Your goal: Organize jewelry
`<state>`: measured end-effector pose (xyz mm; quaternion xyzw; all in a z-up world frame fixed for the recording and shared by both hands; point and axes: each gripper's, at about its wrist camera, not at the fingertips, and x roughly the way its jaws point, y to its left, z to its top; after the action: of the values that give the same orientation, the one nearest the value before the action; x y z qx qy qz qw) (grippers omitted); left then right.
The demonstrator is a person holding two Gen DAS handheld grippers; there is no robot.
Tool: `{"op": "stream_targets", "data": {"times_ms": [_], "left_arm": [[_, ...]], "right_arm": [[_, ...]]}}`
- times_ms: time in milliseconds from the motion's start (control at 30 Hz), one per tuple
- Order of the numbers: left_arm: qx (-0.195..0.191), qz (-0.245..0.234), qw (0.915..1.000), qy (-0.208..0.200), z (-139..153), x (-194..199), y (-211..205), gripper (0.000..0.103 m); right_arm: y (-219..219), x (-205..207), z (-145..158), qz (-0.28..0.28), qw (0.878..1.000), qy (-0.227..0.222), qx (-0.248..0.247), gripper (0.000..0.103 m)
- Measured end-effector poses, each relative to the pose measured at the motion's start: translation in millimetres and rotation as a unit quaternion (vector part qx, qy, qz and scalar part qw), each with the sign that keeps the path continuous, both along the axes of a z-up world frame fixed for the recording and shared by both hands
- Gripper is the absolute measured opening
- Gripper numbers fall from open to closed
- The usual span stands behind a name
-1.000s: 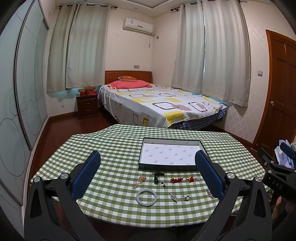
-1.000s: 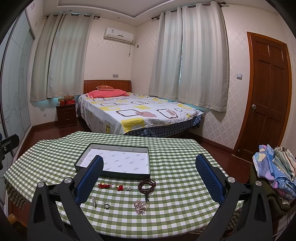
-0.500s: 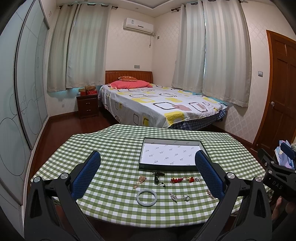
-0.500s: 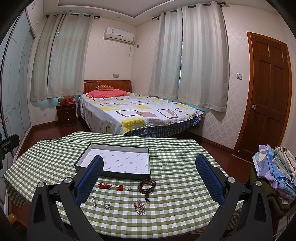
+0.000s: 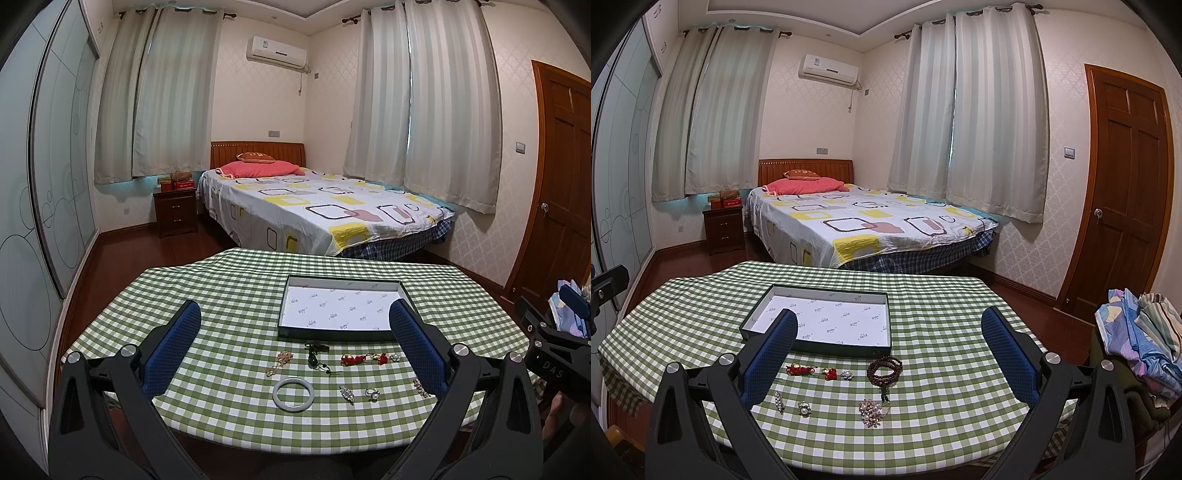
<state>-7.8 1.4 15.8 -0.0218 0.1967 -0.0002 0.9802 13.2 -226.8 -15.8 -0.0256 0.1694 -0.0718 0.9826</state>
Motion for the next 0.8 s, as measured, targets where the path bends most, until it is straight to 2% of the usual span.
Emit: {"op": "stream_targets", "data": {"times_ms": [533, 800], "left_arm": [[-0.001, 0.001, 1.0, 0.002, -1.9, 2.0, -0.1, 0.099], [-0.008, 0.015, 0.9992, 0.035, -28.9, 30.9, 7.1, 0.099]], "right_arm": [[0.5, 2.9, -4.5, 0.001, 1.0, 0.003, 0.002, 0.097], [-7.4, 24.5, -33.5, 0.012, 0.999, 0.02, 0.025, 0.097]]}}
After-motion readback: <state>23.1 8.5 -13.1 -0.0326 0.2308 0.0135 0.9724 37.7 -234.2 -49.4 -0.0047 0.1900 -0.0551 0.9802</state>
